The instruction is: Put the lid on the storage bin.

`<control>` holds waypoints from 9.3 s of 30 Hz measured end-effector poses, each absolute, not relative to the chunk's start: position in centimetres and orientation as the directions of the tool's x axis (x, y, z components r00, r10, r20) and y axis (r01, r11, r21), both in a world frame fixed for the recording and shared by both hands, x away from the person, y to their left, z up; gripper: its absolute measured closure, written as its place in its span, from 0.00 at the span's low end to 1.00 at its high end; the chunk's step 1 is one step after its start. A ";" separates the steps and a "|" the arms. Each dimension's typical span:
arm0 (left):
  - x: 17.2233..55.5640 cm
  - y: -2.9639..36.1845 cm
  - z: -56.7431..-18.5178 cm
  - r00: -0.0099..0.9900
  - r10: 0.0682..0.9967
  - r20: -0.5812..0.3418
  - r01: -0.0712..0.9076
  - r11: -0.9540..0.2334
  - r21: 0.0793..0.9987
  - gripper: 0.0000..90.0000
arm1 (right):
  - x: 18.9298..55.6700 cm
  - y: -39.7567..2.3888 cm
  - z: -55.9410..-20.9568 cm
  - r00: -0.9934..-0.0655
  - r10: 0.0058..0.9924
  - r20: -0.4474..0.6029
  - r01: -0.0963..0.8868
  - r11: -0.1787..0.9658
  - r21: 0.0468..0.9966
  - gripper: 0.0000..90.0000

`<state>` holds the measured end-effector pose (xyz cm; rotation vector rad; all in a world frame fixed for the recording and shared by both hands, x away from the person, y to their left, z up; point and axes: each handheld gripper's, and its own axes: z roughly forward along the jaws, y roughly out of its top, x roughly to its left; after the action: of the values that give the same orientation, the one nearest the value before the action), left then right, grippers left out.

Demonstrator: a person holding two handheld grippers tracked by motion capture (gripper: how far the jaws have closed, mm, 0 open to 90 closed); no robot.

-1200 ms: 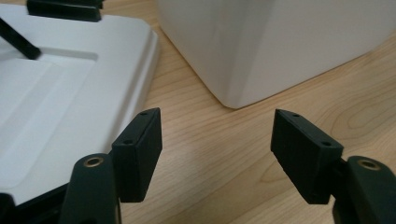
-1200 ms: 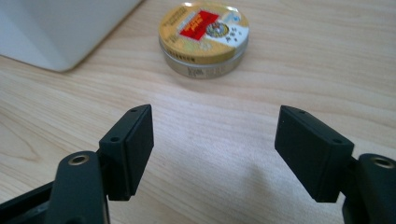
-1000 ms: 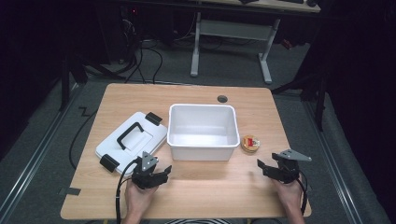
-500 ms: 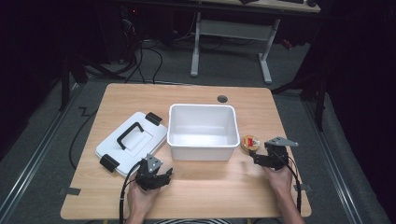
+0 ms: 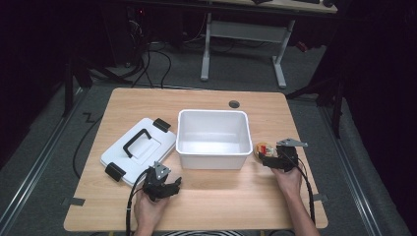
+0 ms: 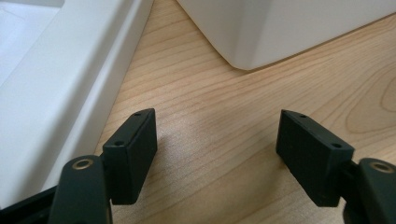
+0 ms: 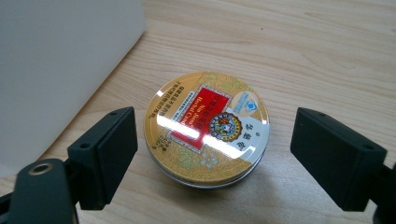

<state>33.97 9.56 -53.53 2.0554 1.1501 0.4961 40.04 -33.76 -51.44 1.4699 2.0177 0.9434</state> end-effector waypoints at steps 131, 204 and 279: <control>33.8 9.6 -53.5 0.538 0.843 -0.017 0.569 -0.348 0.745 0.33 | 39.3 -31.9 -36.8 -0.521 0.851 0.072 0.644 0.336 0.687 0.23; 33.8 9.5 -53.5 0.537 0.844 -0.018 0.570 -0.347 0.745 0.33 | 43.3 -21.2 -39.2 -0.697 0.717 0.021 0.606 0.574 0.551 0.23; 33.9 9.6 -53.5 0.537 0.844 -0.016 0.569 -0.348 0.745 0.34 | 43.1 -23.1 -39.1 -0.692 0.715 0.103 0.616 0.509 0.601 0.25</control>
<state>33.86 9.56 -53.54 2.0573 1.1393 0.4896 43.10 -23.11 -39.09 1.1505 2.5884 0.9337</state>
